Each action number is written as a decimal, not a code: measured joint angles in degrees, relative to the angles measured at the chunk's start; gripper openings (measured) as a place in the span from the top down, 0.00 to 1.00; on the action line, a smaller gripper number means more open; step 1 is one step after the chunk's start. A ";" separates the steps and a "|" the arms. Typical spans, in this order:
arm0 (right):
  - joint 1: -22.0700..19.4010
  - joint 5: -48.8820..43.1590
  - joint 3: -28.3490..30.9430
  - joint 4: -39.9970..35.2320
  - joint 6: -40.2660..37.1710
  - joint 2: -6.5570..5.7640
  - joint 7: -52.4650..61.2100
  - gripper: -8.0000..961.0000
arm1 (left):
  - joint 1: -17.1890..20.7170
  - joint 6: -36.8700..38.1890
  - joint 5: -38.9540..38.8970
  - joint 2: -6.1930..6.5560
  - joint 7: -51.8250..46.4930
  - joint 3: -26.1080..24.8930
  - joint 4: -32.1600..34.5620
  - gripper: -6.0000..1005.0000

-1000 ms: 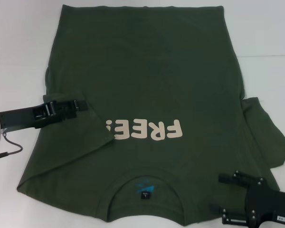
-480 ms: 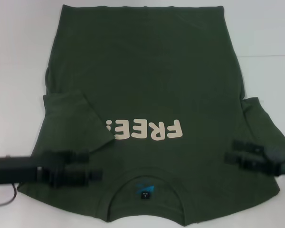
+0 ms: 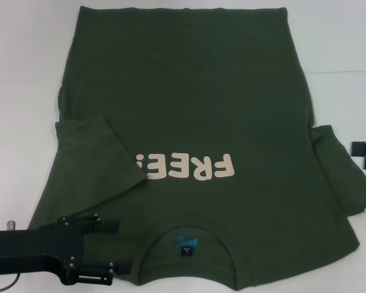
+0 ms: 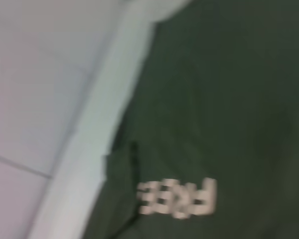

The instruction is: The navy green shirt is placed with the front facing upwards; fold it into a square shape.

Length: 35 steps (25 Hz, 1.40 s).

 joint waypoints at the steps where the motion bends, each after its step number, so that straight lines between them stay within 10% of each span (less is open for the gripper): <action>1: 0.22 -1.22 -0.28 -1.15 0.03 -0.53 2.73 0.06 | 0.03 0.06 0.00 0.00 0.02 0.00 -0.01 0.07; 10: -0.36 -11.72 0.00 -3.16 2.45 -5.42 20.40 0.06 | -0.08 0.81 0.04 0.00 0.26 0.27 0.26 0.07; 35: 1.81 -17.12 1.36 7.88 8.89 -7.08 25.85 0.06 | -1.54 1.84 -1.40 0.63 -1.49 -0.16 1.82 0.07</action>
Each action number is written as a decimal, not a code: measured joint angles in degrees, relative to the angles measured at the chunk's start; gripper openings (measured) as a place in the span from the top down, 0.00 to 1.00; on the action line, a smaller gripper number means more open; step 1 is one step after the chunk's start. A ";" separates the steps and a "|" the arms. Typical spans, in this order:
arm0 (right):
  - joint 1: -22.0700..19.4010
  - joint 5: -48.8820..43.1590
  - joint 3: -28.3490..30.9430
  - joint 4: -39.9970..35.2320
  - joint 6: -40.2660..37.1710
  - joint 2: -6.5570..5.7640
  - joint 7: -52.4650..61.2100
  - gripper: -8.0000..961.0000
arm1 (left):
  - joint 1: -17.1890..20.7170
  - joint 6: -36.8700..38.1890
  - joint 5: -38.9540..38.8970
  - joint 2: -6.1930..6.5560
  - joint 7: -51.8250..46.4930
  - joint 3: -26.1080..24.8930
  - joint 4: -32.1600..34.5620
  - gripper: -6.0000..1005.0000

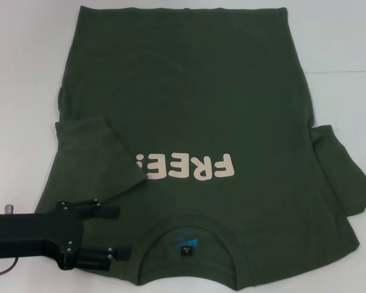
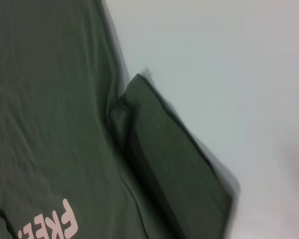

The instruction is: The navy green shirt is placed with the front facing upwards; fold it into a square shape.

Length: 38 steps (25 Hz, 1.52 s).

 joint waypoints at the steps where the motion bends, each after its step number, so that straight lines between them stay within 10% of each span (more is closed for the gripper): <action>1: 0.11 -0.03 0.00 0.11 0.07 0.02 0.12 0.06 | -0.14 -0.01 0.07 0.00 -0.13 0.00 0.08 0.07; 38: 3.62 -0.36 -1.88 6.39 13.62 4.15 -2.16 0.07 | -1.24 -0.60 0.72 -0.02 -1.72 0.51 0.86 0.07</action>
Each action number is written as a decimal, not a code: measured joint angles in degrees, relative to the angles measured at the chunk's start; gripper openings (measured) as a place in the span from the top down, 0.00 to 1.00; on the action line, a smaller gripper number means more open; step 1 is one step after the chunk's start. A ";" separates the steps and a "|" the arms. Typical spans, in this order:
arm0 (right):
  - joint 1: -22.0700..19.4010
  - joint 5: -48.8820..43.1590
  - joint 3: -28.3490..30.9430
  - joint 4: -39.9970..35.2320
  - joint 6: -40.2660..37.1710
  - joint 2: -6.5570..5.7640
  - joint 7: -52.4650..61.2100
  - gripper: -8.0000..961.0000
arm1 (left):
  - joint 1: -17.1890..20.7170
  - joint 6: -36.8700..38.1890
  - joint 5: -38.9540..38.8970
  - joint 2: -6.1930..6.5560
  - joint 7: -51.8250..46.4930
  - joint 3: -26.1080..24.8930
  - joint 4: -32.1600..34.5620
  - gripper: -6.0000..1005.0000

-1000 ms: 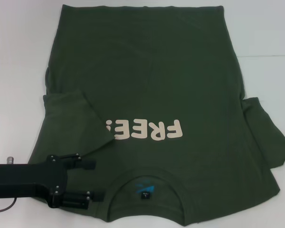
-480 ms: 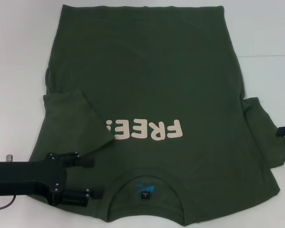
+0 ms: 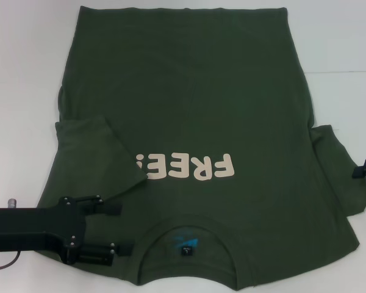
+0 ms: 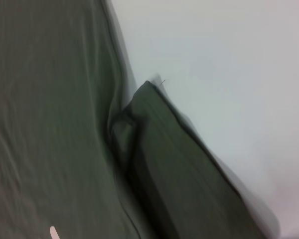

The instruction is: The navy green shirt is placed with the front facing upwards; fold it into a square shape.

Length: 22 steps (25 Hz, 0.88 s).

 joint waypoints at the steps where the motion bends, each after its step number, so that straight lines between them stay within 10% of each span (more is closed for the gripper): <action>1: 0.00 0.01 -0.01 0.02 0.16 0.00 0.00 0.07 | 0.00 0.00 0.00 0.00 0.00 0.01 0.00 0.07; 22: 0.57 0.45 -0.02 1.17 2.89 0.88 -0.71 0.13 | -0.17 0.00 -0.02 0.00 0.00 0.11 0.00 0.07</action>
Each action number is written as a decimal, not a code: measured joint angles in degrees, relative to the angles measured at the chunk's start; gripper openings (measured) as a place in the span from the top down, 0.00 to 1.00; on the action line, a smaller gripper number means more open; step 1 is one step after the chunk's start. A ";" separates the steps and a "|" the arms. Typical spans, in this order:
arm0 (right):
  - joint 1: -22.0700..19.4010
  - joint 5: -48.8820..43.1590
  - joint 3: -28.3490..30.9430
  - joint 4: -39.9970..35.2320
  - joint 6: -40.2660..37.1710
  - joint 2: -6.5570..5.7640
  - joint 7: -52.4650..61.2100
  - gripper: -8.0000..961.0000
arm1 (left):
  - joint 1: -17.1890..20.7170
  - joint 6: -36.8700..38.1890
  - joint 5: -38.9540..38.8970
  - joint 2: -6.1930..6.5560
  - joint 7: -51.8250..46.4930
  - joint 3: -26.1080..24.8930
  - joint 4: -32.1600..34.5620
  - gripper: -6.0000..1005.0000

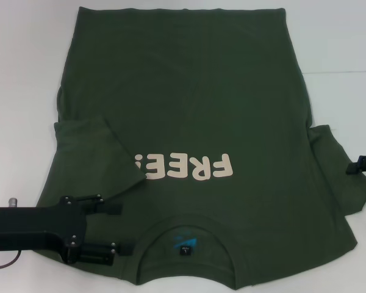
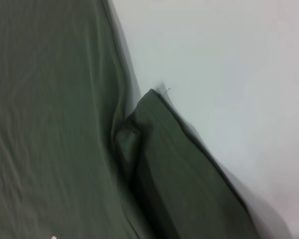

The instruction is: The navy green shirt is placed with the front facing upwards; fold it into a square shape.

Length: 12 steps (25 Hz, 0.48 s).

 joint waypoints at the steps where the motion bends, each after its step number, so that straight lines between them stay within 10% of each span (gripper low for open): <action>1: 0.00 0.01 0.00 0.00 0.08 0.06 0.00 0.14 | 0.00 0.00 0.00 0.00 0.00 0.00 0.00 0.07; 12: 0.57 -0.21 -3.07 0.02 1.17 0.28 1.68 0.19 | 0.00 0.00 0.04 0.00 0.00 0.00 0.00 0.07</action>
